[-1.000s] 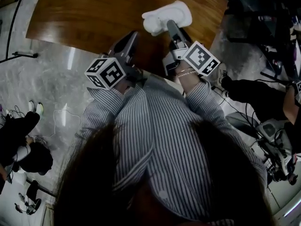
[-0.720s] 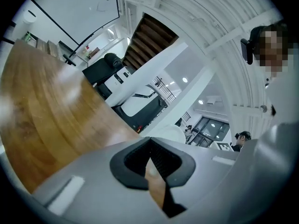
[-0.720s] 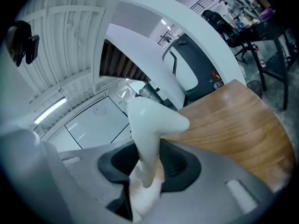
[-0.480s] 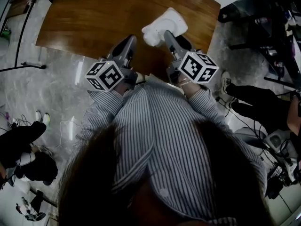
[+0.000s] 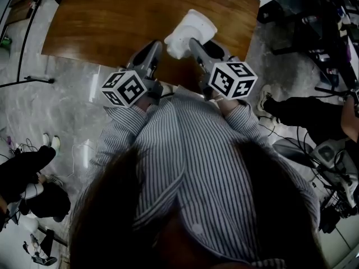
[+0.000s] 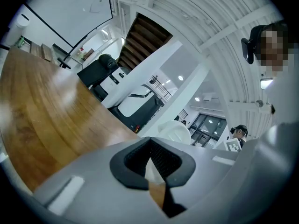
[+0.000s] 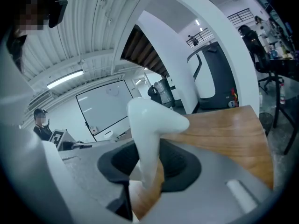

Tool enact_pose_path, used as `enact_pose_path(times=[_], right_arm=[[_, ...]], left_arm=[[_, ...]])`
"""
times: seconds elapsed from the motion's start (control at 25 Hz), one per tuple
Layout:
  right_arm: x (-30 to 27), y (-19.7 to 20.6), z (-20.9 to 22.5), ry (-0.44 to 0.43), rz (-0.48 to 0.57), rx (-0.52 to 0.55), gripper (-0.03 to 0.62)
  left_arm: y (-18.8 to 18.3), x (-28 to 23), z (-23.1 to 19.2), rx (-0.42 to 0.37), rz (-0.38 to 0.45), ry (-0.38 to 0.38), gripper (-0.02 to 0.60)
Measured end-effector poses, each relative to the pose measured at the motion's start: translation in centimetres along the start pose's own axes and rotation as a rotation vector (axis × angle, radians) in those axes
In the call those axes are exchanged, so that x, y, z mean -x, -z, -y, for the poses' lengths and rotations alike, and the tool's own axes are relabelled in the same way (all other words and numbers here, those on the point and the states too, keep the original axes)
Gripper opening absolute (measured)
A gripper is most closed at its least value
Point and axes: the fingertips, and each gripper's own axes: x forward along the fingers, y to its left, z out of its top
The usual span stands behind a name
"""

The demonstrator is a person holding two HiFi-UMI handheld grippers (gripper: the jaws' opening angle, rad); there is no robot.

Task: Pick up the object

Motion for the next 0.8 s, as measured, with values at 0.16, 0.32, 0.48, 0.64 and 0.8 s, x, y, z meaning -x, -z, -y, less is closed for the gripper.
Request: enact_pose_path(times=[0.16,0.32,0.48,0.64,0.8], right_arm=[[0.2,0.0,0.8,0.0,-0.018,0.005,0.13],[-0.1,0.5,-0.9,0.004,-0.027,0.029,0.13],[-0.2,1.1,-2.2,0.002,-0.033,0.028,0.13],[-0.3,0.8,-1.3,-0.005,-0.045,0.034,0.13],[0.3,-0.1,0.1,-0.013,-0.052,0.034,0.13]], left_arm=[[0.4,-1.0,0.2,0.009,-0.006,-0.002,0.006],[0.0,0.5,-0.3,0.023,-0.008,0.008,0.006],[-0.2,1.7,-0.2,0.03,-0.01,0.028,0.006],[0.4,0.3,0.4,0.013,-0.045,0.037,0.006],[0.8,-1.4,1.6,-0.005,-0.07,0.03,0.006]])
